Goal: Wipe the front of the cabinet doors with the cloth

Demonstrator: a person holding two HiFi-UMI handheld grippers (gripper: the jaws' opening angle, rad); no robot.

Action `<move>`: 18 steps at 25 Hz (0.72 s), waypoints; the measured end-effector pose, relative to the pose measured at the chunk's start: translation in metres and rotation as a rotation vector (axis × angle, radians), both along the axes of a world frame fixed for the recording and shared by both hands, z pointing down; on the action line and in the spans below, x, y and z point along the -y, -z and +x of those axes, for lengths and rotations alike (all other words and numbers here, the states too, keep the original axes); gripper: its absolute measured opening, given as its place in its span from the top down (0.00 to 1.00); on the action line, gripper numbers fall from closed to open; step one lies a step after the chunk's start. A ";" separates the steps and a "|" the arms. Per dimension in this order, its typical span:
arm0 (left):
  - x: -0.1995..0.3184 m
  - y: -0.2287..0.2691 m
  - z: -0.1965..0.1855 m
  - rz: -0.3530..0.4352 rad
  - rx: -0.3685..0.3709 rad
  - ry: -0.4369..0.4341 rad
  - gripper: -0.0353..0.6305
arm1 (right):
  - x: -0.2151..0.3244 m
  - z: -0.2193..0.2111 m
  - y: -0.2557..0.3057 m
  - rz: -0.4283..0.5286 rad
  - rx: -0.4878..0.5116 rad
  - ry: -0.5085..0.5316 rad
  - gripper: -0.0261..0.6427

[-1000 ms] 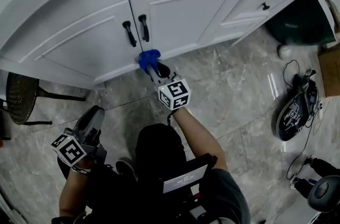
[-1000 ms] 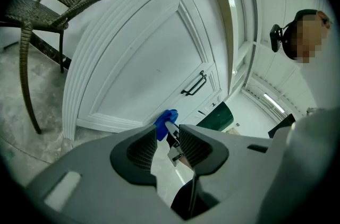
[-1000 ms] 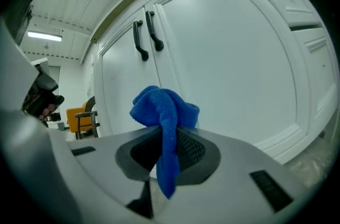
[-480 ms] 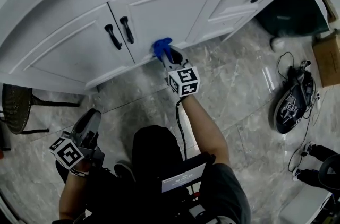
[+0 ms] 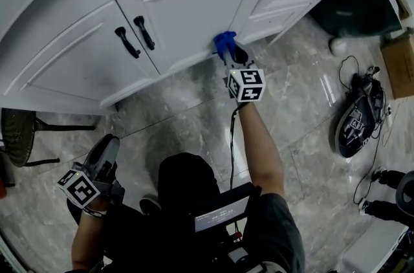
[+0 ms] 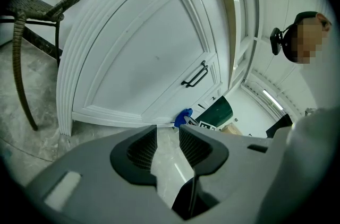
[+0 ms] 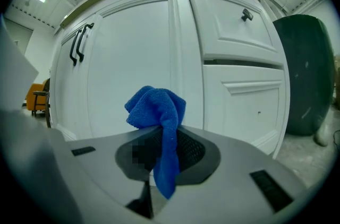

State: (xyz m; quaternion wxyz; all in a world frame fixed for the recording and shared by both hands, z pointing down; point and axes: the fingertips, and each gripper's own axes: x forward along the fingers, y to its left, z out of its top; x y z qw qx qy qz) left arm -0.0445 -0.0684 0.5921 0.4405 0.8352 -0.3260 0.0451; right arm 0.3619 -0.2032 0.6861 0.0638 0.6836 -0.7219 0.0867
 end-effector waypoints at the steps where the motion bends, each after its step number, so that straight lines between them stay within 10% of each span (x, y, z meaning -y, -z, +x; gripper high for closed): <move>1: -0.001 -0.001 -0.002 -0.003 0.001 0.004 0.75 | -0.001 0.006 0.000 -0.001 0.000 -0.009 0.88; 9: -0.008 -0.002 -0.005 -0.017 -0.014 0.009 0.75 | -0.024 0.019 0.005 0.008 0.087 -0.093 0.88; 18: -0.008 0.003 0.011 -0.003 -0.036 -0.028 0.75 | -0.037 -0.141 -0.010 -0.018 0.142 0.219 0.88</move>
